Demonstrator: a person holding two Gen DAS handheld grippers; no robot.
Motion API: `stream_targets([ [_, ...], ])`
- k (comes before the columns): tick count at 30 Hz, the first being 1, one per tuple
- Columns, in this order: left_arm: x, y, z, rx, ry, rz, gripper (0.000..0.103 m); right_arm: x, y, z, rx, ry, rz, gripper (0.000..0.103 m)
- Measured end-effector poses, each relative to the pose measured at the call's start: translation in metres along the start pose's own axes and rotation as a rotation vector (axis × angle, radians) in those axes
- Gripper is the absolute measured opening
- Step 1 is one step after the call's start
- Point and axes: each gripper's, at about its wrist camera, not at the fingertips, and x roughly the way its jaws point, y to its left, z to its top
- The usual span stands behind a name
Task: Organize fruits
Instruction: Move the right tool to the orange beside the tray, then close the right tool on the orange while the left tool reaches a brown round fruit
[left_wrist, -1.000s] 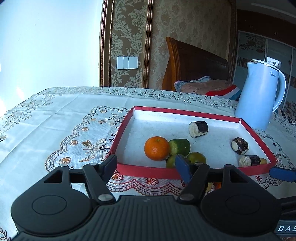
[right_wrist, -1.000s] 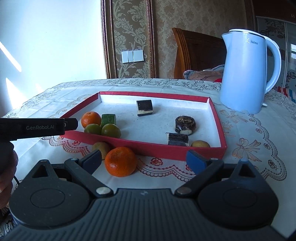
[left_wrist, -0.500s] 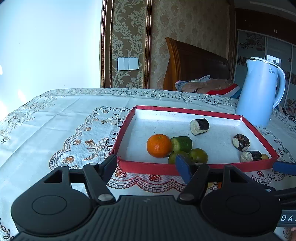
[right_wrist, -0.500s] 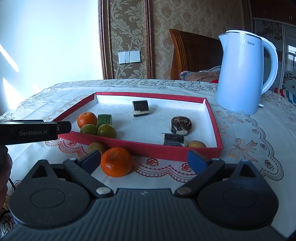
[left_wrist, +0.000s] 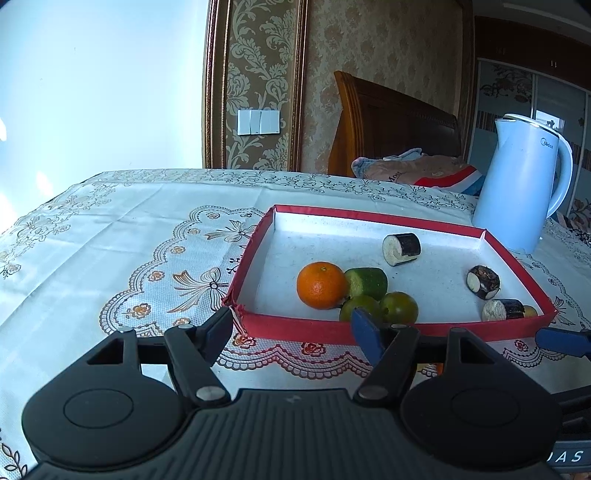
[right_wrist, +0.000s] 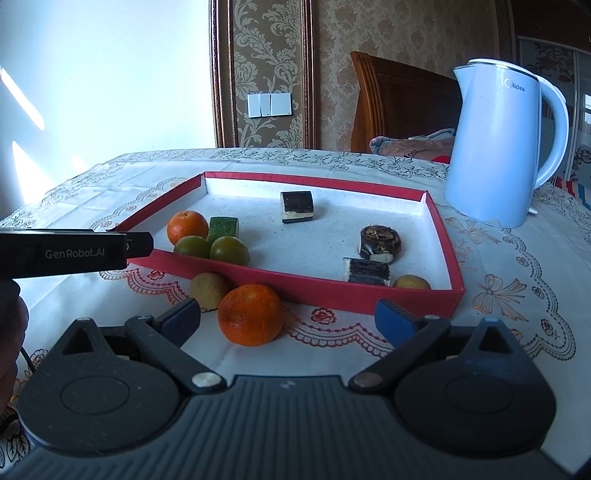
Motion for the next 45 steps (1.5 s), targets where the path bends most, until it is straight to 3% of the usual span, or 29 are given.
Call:
stream_targets([
  [5, 0.000, 0.002, 0.001, -0.016, 0.007, -0.001, 0.071, 0.007, 0.007, 0.001, -0.018, 0.027, -0.004, 0.098],
  [15, 0.000, 0.001, 0.000, -0.010, 0.003, -0.008, 0.071, 0.022, 0.011, 0.002, -0.027, 0.101, 0.000, 0.080],
  [18, 0.000, 0.000, 0.000, -0.005, 0.003, -0.008, 0.071, 0.026, 0.013, 0.003, -0.026, 0.113, 0.003, 0.064],
  [20, 0.000, -0.001, 0.000, -0.004, 0.003, -0.010, 0.071, 0.026, 0.012, 0.003, -0.018, 0.109, 0.009, 0.060],
  [23, 0.000, -0.001, 0.000, -0.002, 0.004, -0.012, 0.071, 0.024, 0.012, 0.003, -0.016, 0.098, 0.009, 0.040],
  [28, -0.001, -0.003, -0.001, 0.008, 0.011, -0.047, 0.071, 0.019, 0.002, 0.002, 0.010, 0.085, -0.030, 0.039],
  [35, 0.003, -0.014, -0.006, 0.024, 0.107, -0.216, 0.071, -0.001, -0.025, -0.005, 0.013, 0.042, -0.139, 0.039],
  [37, 0.004, -0.019, -0.008, 0.025, 0.121, -0.235, 0.071, -0.004, -0.033, -0.007, 0.025, 0.040, -0.161, 0.039],
  [45, 0.022, -0.042, -0.009, 0.077, 0.176, -0.162, 0.071, 0.001, -0.049, -0.011, 0.090, 0.077, -0.139, 0.040],
])
